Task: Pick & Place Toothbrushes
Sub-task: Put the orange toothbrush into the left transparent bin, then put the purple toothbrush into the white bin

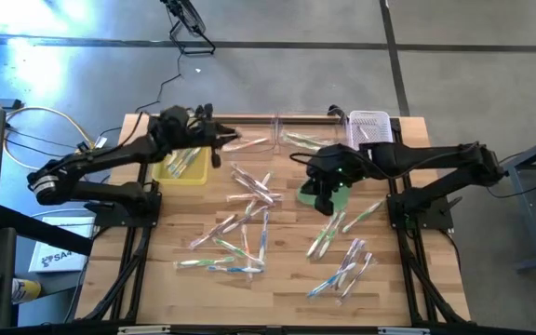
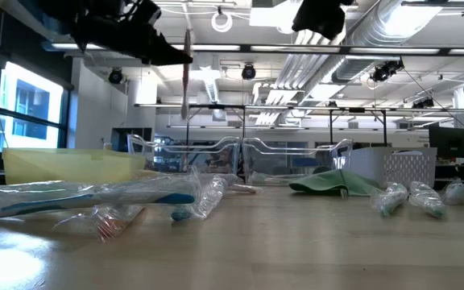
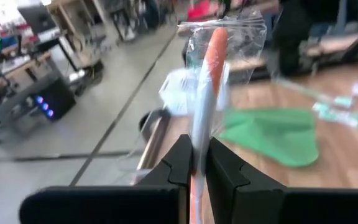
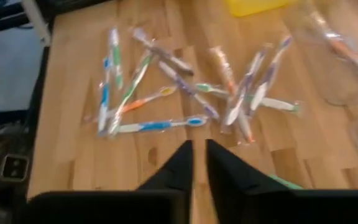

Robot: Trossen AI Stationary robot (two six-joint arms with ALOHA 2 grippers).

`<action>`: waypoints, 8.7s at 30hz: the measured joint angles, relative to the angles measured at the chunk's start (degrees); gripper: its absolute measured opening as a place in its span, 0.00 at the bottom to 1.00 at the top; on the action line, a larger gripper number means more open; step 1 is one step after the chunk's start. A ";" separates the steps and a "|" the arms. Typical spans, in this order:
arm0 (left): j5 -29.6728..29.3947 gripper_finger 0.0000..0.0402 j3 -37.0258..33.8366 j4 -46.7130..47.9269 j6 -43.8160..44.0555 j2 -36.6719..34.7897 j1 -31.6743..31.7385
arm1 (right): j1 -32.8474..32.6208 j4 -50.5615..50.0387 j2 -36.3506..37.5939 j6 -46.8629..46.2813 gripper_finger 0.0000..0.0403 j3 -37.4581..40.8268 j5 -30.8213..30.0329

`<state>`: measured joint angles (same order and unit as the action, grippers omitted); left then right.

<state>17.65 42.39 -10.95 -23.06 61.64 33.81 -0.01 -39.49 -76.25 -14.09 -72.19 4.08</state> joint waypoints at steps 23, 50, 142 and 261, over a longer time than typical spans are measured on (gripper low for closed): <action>-2.05 0.04 7.08 15.99 -14.41 16.38 10.52 | -2.79 49.84 -0.09 -14.19 0.00 33.86 10.55; -2.97 0.42 7.08 13.62 -13.95 23.77 10.05 | -7.65 51.75 -0.06 -13.04 0.00 33.89 4.36; -4.95 0.47 -20.02 -3.90 -6.63 -27.97 -17.45 | -7.34 50.67 11.81 2.39 0.01 33.84 0.32; -17.03 0.47 -1.05 51.70 46.48 4.59 -51.10 | -7.39 45.69 12.96 4.44 0.01 33.89 -2.65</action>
<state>0.62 41.34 40.75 23.42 66.23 -17.30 -7.40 6.20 -63.29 -9.65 -38.30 1.43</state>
